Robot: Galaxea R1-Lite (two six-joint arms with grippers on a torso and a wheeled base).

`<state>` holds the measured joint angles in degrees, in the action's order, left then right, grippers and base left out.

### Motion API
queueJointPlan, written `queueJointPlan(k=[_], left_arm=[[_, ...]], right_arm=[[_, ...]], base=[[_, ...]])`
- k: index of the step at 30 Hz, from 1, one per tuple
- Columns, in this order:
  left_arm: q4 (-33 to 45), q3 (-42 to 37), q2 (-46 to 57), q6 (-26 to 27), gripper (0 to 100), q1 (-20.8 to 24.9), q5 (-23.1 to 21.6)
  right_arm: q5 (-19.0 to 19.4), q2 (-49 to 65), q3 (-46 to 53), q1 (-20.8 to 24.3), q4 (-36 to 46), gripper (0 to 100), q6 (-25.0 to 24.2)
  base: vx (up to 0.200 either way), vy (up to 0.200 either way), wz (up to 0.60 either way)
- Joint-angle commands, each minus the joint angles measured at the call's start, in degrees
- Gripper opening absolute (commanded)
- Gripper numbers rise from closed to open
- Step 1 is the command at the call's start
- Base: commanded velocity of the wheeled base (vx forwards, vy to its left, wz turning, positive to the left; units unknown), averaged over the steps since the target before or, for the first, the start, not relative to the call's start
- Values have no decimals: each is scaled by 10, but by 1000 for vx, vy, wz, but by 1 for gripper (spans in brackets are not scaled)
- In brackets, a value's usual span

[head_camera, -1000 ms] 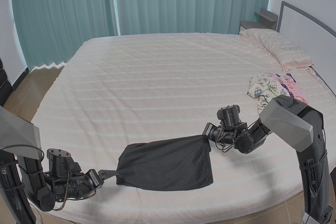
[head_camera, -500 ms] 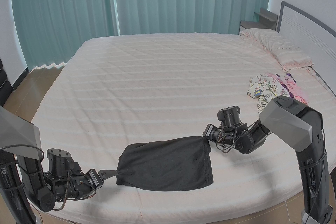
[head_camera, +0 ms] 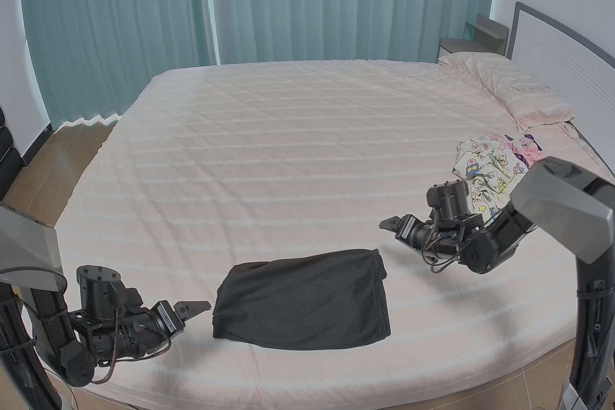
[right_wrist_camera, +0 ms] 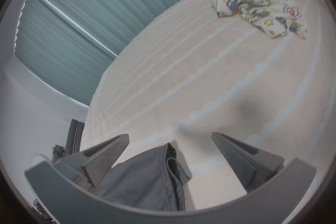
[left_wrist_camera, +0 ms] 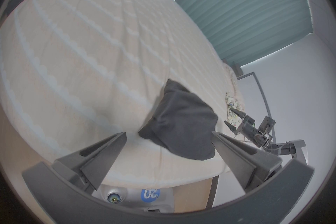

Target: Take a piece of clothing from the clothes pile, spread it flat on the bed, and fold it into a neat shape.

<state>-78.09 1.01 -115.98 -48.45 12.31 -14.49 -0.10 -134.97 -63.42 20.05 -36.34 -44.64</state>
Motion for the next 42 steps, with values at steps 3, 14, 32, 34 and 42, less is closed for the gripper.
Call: queueJointPlan(k=[3,14,32,34,42], left_arm=[[13,-7,233,45,100,-21,27],[188,-5,524,142,100,-23,110],[734,24,1063,303,100,-22,181],[795,47,1101,305,100,-22,201],[801,47,1103,337,100,-23,264]], right_arm=[[-1,305,232,-25,-44,100,7],[-21,692,443,-25,-15,100,76],[-169,1192,607,-67,259,100,236],[-168,1226,608,-98,290,100,252],[-124,1340,627,-203,340,100,345]], base=[[0,0,0],[0,0,0],[0,0,0],[0,0,0],[0,0,0]])
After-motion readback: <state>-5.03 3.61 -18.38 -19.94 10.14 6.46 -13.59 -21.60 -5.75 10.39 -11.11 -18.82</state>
